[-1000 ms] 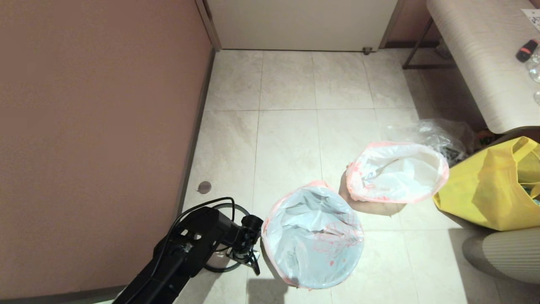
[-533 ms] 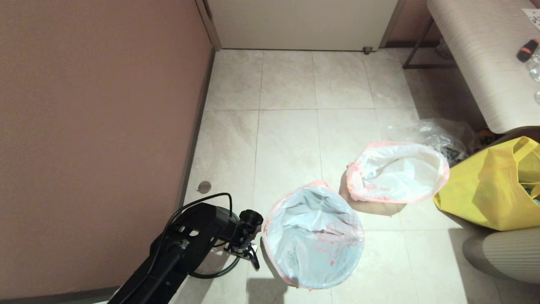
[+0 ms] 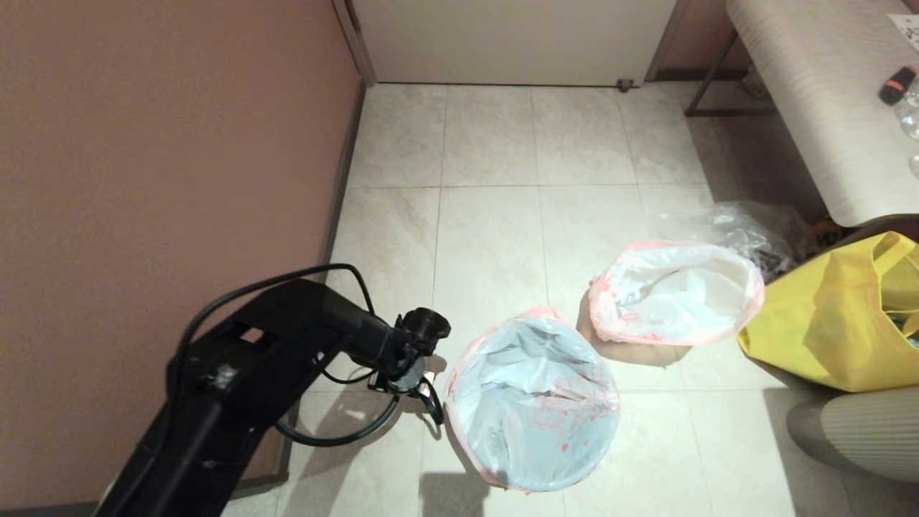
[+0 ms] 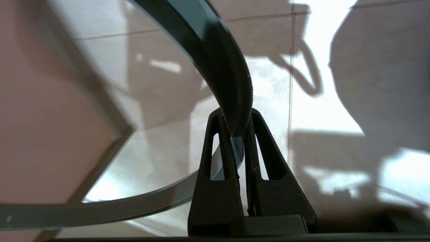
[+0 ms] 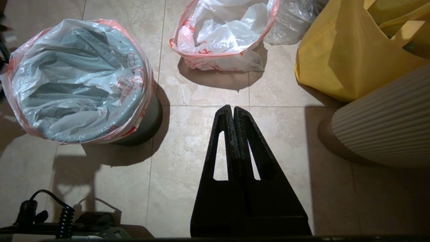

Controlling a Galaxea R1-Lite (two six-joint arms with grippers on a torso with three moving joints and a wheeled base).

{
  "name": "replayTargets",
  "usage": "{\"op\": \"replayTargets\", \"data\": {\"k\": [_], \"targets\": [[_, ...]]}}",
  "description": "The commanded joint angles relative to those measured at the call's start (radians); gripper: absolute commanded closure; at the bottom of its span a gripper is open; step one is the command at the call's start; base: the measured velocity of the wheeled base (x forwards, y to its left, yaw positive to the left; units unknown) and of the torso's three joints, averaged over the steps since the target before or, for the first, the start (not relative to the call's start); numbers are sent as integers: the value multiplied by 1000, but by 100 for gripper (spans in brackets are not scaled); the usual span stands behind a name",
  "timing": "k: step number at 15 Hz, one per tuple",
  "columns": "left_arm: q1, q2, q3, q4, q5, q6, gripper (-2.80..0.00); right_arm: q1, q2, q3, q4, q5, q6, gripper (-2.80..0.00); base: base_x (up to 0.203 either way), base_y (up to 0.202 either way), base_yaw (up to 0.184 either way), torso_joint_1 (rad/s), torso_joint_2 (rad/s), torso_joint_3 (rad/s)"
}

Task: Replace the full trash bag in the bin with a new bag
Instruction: Place the trash can ring on the trash can

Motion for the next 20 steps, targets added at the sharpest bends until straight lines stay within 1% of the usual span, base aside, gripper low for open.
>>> {"op": "replayTargets", "data": {"k": [1, 3, 5, 7, 8, 9, 10, 11, 12, 14, 15, 17, 18, 19, 20], "targets": [[-26, -261, 111, 4, 8, -4, 0, 0, 1, 0, 0, 0, 0, 0, 0, 0, 0, 0, 0, 0], [-72, -489, 211, 32, 14, -10, 0, 0, 1, 0, 0, 0, 0, 0, 0, 0, 0, 0, 0, 0], [-137, -705, 263, 94, -3, -13, 0, 0, 1, 0, 0, 0, 0, 0, 0, 0, 0, 0, 0, 0], [-226, -882, 269, 182, -41, -26, 0, 0, 1, 0, 0, 0, 0, 0, 0, 0, 0, 0, 0, 0], [-288, -954, 250, 242, -66, -55, 0, 0, 1, 0, 0, 0, 0, 0, 0, 0, 0, 0, 0, 0], [-353, -1023, 208, 318, -130, -105, 0, 0, 1, 0, 0, 0, 0, 0, 0, 0, 0, 0, 0, 0], [-390, -1071, 169, 384, -265, -147, 0, 0, 1, 0, 0, 0, 0, 0, 0, 0, 0, 0, 0, 0], [-411, -1099, 141, 430, -399, -174, 0, 0, 1, 0, 0, 0, 0, 0, 0, 0, 0, 0, 0, 0], [-426, -1123, 120, 463, -498, -204, 0, 0, 1, 0, 0, 0, 0, 0, 0, 0, 0, 0, 0, 0], [-428, -1107, 95, 467, -689, -271, 0, 0, 1, 0, 0, 0, 0, 0, 0, 0, 0, 0, 0, 0], [-423, -1081, 89, 446, -804, -290, 0, 0, 1, 0, 0, 0, 0, 0, 0, 0, 0, 0, 0, 0], [-392, -1031, 85, 341, -1069, -342, 0, 1, 1, 0, 0, -1, 0, 0, 0, 0, 0, 0, 0, 0], [-352, -994, 86, 258, -1245, -391, 0, 1, 1, 0, 0, -1, 0, 0, 0, 0, 0, 0, 0, 0], [-302, -943, 91, 141, -1412, -449, 0, 0, 1, 0, 0, -1, 0, 0, 0, 0, 0, 0, 0, 0], [-272, -906, 112, -14, -1511, -504, 0, 0, 1, 0, 0, -1, 0, 0, 0, 0, 0, 0, 0, 0]]}}
